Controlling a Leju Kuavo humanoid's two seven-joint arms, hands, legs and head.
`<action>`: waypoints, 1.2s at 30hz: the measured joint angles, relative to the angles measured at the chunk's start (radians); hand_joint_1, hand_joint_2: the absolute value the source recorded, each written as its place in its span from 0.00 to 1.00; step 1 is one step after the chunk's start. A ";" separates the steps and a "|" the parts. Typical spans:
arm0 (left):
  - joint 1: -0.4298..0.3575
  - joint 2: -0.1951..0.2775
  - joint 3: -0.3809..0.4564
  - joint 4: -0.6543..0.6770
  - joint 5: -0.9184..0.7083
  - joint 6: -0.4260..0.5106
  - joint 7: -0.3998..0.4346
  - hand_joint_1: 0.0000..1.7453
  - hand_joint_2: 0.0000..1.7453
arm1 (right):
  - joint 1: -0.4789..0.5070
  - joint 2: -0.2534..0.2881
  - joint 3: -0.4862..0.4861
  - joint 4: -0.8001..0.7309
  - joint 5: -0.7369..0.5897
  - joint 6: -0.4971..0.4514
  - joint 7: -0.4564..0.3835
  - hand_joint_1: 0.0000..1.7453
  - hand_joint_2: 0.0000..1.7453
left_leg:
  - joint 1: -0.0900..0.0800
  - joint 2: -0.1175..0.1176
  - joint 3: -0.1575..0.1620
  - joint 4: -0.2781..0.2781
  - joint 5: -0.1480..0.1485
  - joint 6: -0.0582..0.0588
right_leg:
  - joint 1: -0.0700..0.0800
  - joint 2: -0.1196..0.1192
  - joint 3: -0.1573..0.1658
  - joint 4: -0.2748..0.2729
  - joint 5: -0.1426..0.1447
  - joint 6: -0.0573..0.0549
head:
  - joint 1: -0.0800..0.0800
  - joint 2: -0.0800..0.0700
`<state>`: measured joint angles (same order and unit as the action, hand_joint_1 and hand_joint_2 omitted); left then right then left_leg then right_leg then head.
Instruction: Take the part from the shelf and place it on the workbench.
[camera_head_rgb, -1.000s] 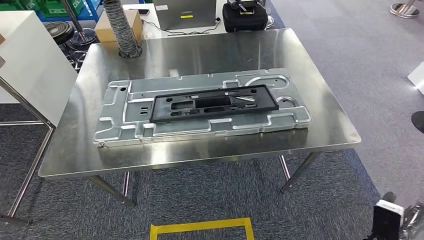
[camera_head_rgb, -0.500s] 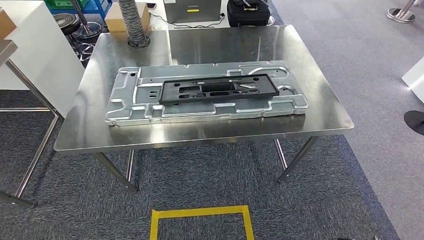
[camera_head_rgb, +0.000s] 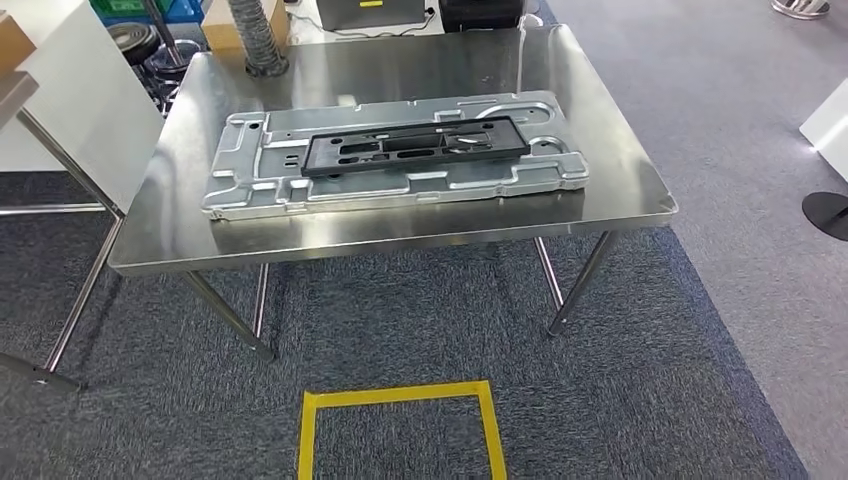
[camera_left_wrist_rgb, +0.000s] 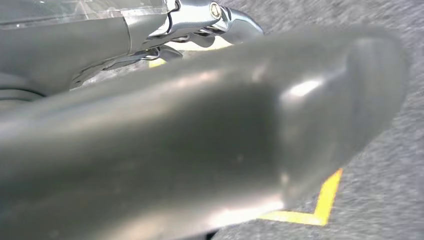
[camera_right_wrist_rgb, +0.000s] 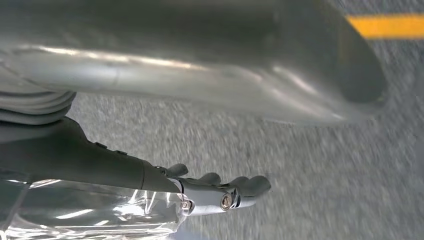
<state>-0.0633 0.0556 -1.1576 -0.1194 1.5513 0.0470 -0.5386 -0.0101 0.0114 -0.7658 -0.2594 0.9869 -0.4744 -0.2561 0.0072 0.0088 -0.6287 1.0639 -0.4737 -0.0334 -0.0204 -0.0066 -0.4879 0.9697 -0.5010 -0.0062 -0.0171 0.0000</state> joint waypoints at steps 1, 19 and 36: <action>0.001 -0.001 -0.003 0.000 -0.001 0.002 0.002 0.00 0.00 | -0.002 0.004 0.002 0.006 -0.002 0.015 0.007 0.00 0.00 | 0.002 -0.001 -0.017 0.060 -0.053 -0.004 | 0.003 -0.001 -0.012 0.001 0.010 -0.005 | -0.001 0.000; -0.005 -0.003 -0.037 0.000 -0.008 0.003 0.013 0.00 0.00 | -0.021 0.048 0.002 0.043 -0.025 0.137 0.071 0.00 0.00 | -0.007 0.006 0.114 -0.119 0.020 0.066 | 0.006 0.004 -0.189 0.292 -0.097 0.046 | 0.003 0.000; 0.000 -0.004 -0.040 0.000 0.000 0.001 0.010 0.00 0.00 | -0.031 0.050 -0.005 0.046 -0.037 0.174 0.064 0.00 0.00 | 0.005 -0.001 0.000 0.214 -0.100 0.002 | 0.010 -0.004 -0.086 0.008 0.063 -0.005 | -0.001 0.000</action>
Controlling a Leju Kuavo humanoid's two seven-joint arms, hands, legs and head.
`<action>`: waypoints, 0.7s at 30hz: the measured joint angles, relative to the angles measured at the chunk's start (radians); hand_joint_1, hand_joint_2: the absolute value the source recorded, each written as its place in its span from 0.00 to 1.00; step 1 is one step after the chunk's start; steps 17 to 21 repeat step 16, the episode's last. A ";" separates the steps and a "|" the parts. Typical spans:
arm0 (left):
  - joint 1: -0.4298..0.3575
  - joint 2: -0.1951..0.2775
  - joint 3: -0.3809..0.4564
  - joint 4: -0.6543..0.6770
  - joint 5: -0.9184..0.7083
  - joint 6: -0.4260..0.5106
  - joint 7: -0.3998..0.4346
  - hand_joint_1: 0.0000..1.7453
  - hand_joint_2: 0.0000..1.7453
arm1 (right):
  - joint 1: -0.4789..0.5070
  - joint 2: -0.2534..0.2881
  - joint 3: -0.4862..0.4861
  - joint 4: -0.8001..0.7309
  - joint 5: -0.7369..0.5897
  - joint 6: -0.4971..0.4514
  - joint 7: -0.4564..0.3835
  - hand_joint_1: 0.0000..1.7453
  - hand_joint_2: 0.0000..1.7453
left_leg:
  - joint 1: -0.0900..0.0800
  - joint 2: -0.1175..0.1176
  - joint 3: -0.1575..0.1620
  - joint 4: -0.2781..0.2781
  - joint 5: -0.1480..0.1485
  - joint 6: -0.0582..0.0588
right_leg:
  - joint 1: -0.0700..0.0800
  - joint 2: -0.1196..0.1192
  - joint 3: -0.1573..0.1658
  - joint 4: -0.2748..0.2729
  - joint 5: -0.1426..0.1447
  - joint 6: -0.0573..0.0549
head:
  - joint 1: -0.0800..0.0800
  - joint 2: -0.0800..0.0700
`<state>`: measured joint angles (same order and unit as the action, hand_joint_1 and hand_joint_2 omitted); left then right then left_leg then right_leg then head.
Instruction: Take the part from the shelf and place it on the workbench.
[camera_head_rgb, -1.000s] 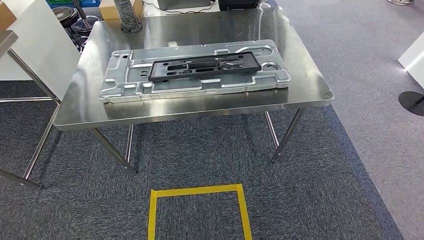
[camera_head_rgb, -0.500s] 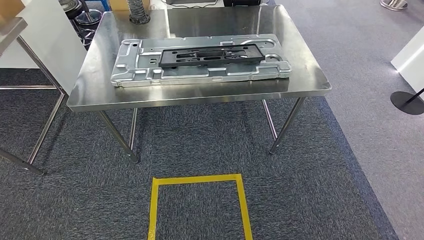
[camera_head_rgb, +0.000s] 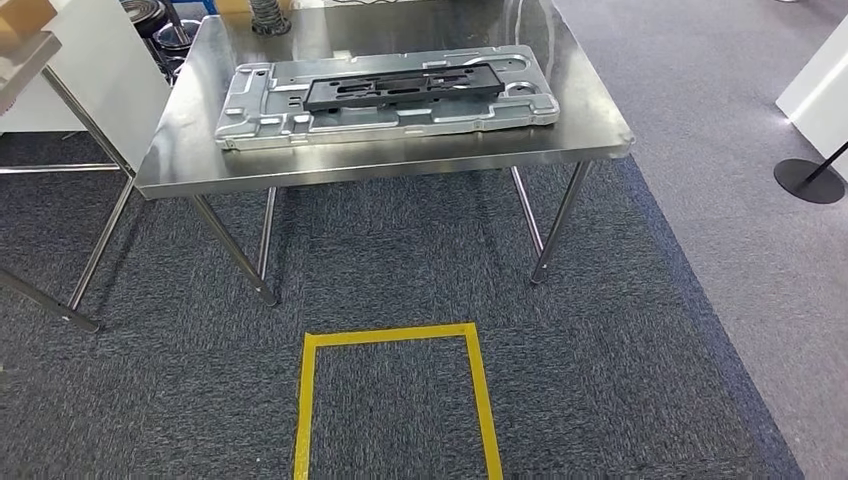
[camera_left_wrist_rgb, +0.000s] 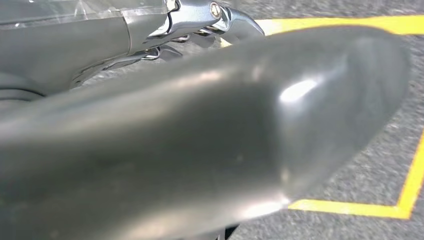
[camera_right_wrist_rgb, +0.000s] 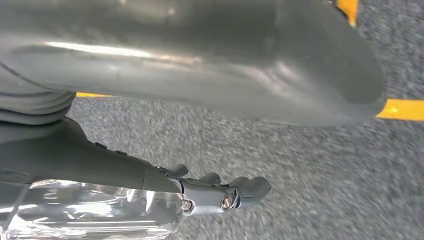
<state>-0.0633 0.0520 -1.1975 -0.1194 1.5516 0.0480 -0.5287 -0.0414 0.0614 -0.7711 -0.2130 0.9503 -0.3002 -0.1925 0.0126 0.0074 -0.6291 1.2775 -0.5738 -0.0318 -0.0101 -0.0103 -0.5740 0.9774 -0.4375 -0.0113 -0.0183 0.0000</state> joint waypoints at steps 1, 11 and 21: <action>0.000 0.000 0.000 0.000 0.001 0.000 0.000 0.00 0.00 | 0.000 0.000 -0.001 0.000 -0.003 0.005 -0.002 0.00 0.00 | 0.000 0.000 0.040 -0.040 0.031 0.003 | 0.000 0.000 -0.018 0.006 0.010 0.002 | 0.000 0.000; -0.007 -0.004 -0.001 0.000 0.005 0.000 0.003 0.00 0.00 | -0.003 0.000 -0.037 0.003 -0.055 0.130 0.009 0.00 0.00 | -0.006 0.005 0.178 -0.343 0.063 0.064 | -0.003 0.007 -0.100 0.134 -0.070 0.050 | 0.006 0.000; -0.006 -0.004 -0.001 0.000 0.011 0.004 0.036 0.00 0.00 | -0.002 0.000 -0.052 0.005 -0.060 0.192 0.051 0.00 0.67 | -0.011 0.009 0.109 -0.330 0.110 0.063 | -0.004 0.007 -0.102 0.314 -0.080 0.054 | 0.008 0.000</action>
